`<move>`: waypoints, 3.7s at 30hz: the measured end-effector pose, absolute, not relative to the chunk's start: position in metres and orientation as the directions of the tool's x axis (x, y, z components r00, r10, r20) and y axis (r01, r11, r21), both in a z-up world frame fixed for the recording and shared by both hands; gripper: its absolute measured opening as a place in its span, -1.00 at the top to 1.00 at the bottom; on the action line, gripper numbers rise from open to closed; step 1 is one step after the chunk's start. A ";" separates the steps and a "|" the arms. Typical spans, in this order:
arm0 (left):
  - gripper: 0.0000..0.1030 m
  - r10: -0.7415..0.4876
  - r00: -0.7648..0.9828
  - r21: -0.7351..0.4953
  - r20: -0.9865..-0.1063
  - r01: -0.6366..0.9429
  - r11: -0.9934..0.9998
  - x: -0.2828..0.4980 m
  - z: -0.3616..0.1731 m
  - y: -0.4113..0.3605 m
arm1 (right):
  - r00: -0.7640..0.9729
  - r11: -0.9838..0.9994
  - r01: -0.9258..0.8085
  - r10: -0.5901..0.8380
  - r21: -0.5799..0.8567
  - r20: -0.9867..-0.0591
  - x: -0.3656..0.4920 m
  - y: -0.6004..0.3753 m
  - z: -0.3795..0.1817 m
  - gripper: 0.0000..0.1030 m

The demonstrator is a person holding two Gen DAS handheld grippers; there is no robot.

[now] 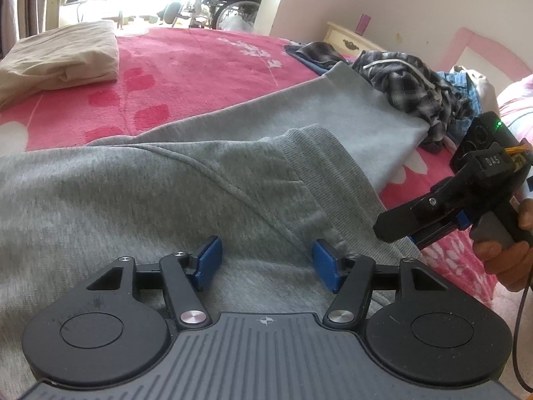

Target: Fold clothes

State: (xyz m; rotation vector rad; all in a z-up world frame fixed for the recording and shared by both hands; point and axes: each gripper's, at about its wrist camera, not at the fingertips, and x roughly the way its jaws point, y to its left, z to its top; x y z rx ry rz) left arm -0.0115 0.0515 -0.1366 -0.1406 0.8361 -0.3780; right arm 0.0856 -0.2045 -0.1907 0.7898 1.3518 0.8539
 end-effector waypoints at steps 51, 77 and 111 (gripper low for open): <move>-0.27 -0.300 0.710 -0.386 -0.637 0.044 0.922 -0.028 -0.131 0.111 | 0.588 0.897 -0.378 0.041 -0.229 -0.808 0.153 -0.202 -0.019 0.61; -0.27 -0.425 0.629 -0.476 -0.651 0.098 0.874 0.039 -0.145 0.074 | 0.579 0.933 -0.221 -0.109 -0.284 -0.808 0.249 -0.298 -0.064 0.73; -0.30 -0.495 0.682 -0.751 -0.538 -0.122 0.648 0.065 -0.176 0.140 | 0.334 0.431 0.280 0.794 0.858 -0.508 -0.002 -0.230 -0.203 -0.37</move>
